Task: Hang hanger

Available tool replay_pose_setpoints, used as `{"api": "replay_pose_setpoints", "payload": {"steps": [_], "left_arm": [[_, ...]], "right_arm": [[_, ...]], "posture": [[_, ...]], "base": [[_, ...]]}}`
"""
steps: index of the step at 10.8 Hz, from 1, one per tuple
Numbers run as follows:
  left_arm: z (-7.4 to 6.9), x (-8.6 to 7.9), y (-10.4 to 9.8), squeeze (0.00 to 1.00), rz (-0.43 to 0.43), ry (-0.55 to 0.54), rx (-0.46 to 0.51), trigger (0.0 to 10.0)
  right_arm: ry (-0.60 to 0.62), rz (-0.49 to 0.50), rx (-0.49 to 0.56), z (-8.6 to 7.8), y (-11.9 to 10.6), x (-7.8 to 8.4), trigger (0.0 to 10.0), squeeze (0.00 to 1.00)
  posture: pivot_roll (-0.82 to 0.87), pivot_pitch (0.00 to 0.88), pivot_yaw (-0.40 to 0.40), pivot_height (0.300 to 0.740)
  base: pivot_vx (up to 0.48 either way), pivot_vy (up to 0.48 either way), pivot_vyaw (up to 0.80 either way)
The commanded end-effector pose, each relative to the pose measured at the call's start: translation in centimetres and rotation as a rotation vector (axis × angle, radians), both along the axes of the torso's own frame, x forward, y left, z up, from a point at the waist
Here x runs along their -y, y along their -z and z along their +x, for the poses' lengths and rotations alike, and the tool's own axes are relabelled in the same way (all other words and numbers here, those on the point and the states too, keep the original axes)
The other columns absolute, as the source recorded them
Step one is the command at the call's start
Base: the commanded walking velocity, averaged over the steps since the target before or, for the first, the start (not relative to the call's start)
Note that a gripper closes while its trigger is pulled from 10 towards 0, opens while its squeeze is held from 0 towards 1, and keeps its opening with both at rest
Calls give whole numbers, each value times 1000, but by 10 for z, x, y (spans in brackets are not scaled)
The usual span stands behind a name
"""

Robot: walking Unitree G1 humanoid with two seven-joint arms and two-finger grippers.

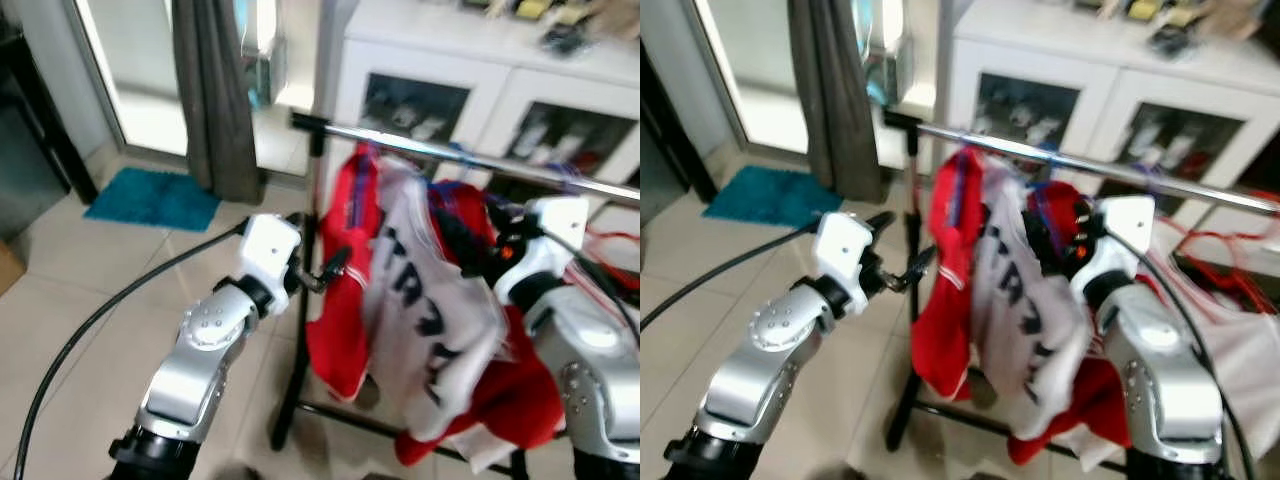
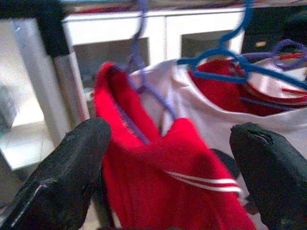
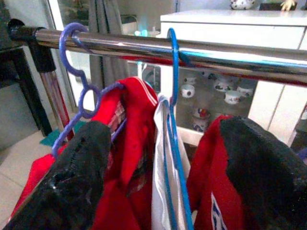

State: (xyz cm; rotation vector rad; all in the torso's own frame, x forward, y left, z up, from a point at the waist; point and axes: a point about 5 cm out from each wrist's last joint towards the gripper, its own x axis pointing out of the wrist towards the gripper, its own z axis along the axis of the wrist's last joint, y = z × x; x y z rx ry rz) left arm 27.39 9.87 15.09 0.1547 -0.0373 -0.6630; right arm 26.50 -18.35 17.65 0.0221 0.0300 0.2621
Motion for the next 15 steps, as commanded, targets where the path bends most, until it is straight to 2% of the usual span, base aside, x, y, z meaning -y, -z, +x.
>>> {"api": "replay_pose_setpoints", "payload": {"steps": [1,3,4,5,6,7,9,10,12,13,14,15], "left_arm": [[-3,2,-2,498,4,42,10,10000],[-9,9,-1,447,21,155,-5,10000],[-11,11,-1,427,25,174,-10,10000],[-13,13,0,306,28,211,-20,10000],[-14,13,1,184,32,226,-26,10000],[-13,12,0,125,33,232,-26,10000],[-13,9,-1,110,41,242,-25,10000],[-13,8,-1,110,42,243,-26,10000],[-13,7,-1,102,44,238,-18,10000],[-12,8,-1,106,44,239,-16,10000],[-11,8,-1,102,44,248,-16,10000],[-11,9,-1,106,47,258,-18,10000]], "right_arm": [[-8,-9,-3,1,-2,-5,10000,1000],[47,-12,-22,11,-2,-8,10000,1000],[63,-11,-28,14,-3,-8,10000,1000],[91,-35,-38,21,-4,-7,10000,824],[118,-57,-59,29,-3,-6,10000,0],[151,-125,-120,44,0,0,10000,0],[90,-159,-180,57,-2,5,10000,0],[97,-175,-209,66,-4,14,10000,0],[60,-162,-230,77,-13,26,10000,0],[-13,-133,-246,80,-17,26,10000,0],[-148,-176,-272,82,-18,24,8275,0],[-188,-222,-286,87,-18,26,4431,0]], "posture": [[6,51,-73,740],[5,51,-72,740],[3,50,-69,740],[1,46,-65,740],[-1,42,-63,740],[-1,38,-64,740],[0,35,-71,740],[3,32,-79,740],[2,28,-83,740],[1,24,-82,740],[-2,19,-80,740],[-1,13,-82,740]], "base": [[0,0,0],[0,0,0],[0,0,0],[0,0,0],[0,0,0],[0,0,0],[0,0,0],[0,0,0],[0,0,0],[0,0,0],[0,0,0],[0,0,0]]}}
